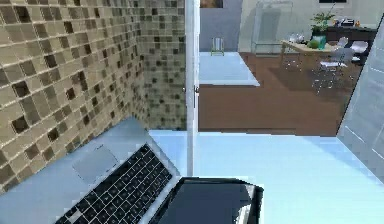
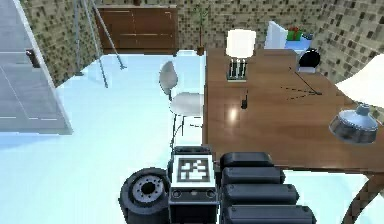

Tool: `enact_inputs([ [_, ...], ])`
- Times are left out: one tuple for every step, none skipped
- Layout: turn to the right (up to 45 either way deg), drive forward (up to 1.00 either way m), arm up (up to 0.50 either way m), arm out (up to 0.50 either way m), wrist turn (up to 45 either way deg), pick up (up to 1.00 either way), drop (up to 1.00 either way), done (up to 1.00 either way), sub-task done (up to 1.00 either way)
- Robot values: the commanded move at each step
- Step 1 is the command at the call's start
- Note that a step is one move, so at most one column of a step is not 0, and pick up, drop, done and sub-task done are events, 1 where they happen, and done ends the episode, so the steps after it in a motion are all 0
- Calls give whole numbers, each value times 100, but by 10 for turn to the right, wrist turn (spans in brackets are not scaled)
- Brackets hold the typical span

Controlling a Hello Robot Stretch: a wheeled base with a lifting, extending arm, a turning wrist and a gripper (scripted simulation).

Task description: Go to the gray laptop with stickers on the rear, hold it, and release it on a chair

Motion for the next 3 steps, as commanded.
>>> enact_inputs([
  [450,0,0,0,0,0,0,0,0],
  [240,0,0,0,0,0,0,0,0],
  [0,100,0,0,0,0,0,0,0],
])
